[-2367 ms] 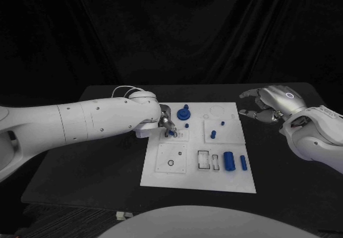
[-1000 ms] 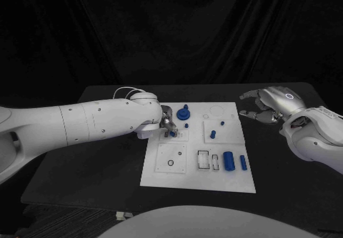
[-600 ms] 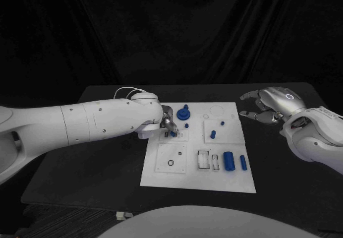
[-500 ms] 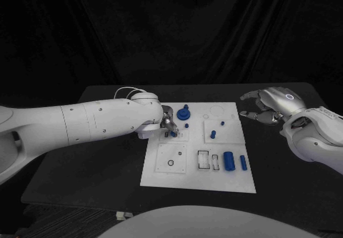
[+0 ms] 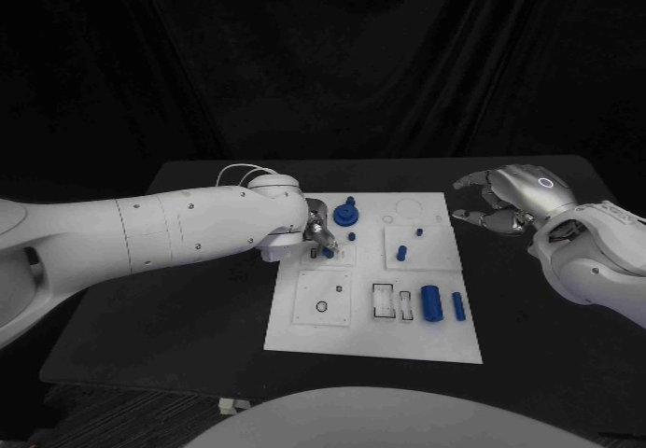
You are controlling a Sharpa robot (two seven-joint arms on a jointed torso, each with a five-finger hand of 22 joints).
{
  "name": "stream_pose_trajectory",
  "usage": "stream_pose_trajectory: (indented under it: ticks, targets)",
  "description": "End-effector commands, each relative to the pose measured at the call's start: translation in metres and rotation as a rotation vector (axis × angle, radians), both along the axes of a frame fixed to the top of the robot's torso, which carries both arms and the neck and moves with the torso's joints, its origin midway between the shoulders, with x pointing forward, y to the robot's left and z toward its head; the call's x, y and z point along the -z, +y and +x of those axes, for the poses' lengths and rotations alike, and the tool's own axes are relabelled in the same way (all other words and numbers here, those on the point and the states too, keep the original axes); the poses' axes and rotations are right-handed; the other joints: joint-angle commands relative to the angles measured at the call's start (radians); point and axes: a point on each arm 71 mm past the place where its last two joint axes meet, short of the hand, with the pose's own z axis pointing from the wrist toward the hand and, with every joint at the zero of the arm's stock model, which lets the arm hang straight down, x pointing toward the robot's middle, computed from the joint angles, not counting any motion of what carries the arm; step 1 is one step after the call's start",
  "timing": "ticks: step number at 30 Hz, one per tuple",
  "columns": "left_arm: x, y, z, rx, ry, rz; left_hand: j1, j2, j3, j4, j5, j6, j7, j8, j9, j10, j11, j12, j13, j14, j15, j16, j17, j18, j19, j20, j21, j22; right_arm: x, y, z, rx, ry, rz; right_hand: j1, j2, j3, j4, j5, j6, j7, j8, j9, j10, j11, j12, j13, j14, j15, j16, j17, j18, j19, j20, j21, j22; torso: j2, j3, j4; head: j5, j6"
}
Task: Assemble the parts on the task board
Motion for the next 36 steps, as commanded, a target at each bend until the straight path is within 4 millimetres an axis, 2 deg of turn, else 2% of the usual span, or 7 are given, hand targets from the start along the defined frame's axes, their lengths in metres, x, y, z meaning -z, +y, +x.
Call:
stream_pose_trajectory:
  ticks: [1,25,27,28,31,34,36]
  targets:
    - [0.0048,-0.0024,-0.0030,0.014,0.015,-0.008,0.002,0.009,0.067,-0.063,0.003,0.009,-0.018,-0.005,-0.002,0.106,-0.007,0.003,0.263,0.106,-0.008,0.003,0.263,-0.005,0.002,0.001,-0.004,0.096,0.0012,-0.0019,-0.0001,0.022,0.008,-0.005,0.007,0.002,-0.002,-0.007,0.000,0.008,-0.001,0.003,-0.002,0.104,0.009,0.003,0.263,0.094,0.008,-0.005,0.222,0.010,0.003,0.001,-0.007,0.168,0.000,-0.0002,-0.0006,0.002,0.000]
    - [0.0080,-0.0019,-0.0038,0.017,0.023,-0.008,0.001,0.012,0.068,-0.065,0.002,0.011,-0.018,-0.010,-0.004,0.106,-0.007,0.003,0.263,0.106,-0.008,0.003,0.263,-0.004,0.000,0.001,-0.007,0.093,0.0047,-0.0024,0.0000,0.027,0.019,-0.012,0.007,0.003,-0.002,-0.008,0.001,0.009,-0.001,0.003,-0.003,0.104,0.010,0.003,0.263,0.094,0.008,-0.007,0.221,0.010,0.002,0.001,-0.009,0.167,-0.001,-0.0002,-0.0025,0.006,0.000]
    - [0.0084,-0.0020,-0.0039,0.019,0.025,-0.008,0.000,0.012,0.067,-0.065,-0.001,0.011,-0.018,-0.012,-0.005,0.106,-0.007,0.003,0.263,0.106,-0.008,0.003,0.263,-0.004,-0.001,0.001,-0.008,0.092,0.0048,-0.0026,-0.0001,0.028,0.020,-0.012,0.007,0.003,-0.002,-0.008,0.001,0.009,-0.001,0.003,-0.003,0.104,0.010,0.003,0.263,0.094,0.008,-0.007,0.221,0.010,0.002,0.001,-0.009,0.167,-0.001,0.0001,0.0005,0.003,0.000]
    - [0.0086,-0.0019,-0.0040,0.020,0.026,-0.008,-0.003,0.012,0.064,-0.065,-0.012,0.012,-0.018,-0.016,-0.007,0.106,-0.006,0.003,0.263,0.106,-0.008,0.003,0.263,-0.004,-0.001,0.001,-0.009,0.092,0.0048,-0.0027,-0.0001,0.028,0.020,-0.012,0.007,0.003,-0.002,-0.008,0.001,0.009,-0.001,0.003,-0.003,0.104,0.010,0.003,0.263,0.094,0.008,-0.007,0.221,0.010,0.002,0.001,-0.009,0.167,-0.001,0.0002,0.0009,0.003,0.000]
    - [0.0101,-0.0011,-0.0046,0.021,0.032,-0.005,-0.024,0.016,0.038,-0.048,-0.108,0.017,-0.018,-0.036,-0.019,0.106,-0.006,0.003,0.263,0.106,-0.007,0.003,0.263,-0.004,-0.002,0.002,-0.014,0.092,0.0050,-0.0031,-0.0002,0.029,0.021,-0.013,0.007,0.003,-0.002,-0.008,0.001,0.009,-0.001,0.003,-0.003,0.104,0.010,0.003,0.263,0.094,0.008,-0.007,0.221,0.010,0.002,0.001,-0.009,0.167,-0.001,-0.0001,-0.0001,0.004,0.000]
    - [0.0118,0.0000,-0.0053,0.022,0.038,-0.003,-0.078,0.018,-0.035,0.013,-0.229,0.024,-0.014,-0.066,-0.040,0.106,-0.001,0.003,0.263,0.106,-0.003,0.003,0.263,-0.003,-0.006,0.005,-0.021,0.090,0.0053,-0.0033,-0.0002,0.029,0.022,-0.014,0.007,0.003,-0.002,-0.008,0.002,0.010,-0.001,0.003,-0.003,0.104,0.010,0.003,0.263,0.094,0.009,-0.008,0.220,0.011,0.001,0.001,-0.011,0.167,-0.002,-0.0002,-0.0005,0.004,0.000]
    - [0.0126,0.0006,-0.0057,0.021,0.040,-0.001,-0.086,0.019,-0.068,0.033,-0.251,0.027,-0.012,-0.083,-0.052,0.106,0.000,0.003,0.263,0.106,-0.002,0.003,0.263,-0.002,-0.007,0.007,-0.024,0.090,0.0054,-0.0033,-0.0003,0.029,0.022,-0.014,0.007,0.003,-0.002,-0.008,0.002,0.010,-0.001,0.003,-0.003,0.104,0.010,0.003,0.263,0.094,0.009,-0.008,0.220,0.011,0.001,0.001,-0.011,0.167,-0.001,-0.0002,-0.0006,0.005,0.000]
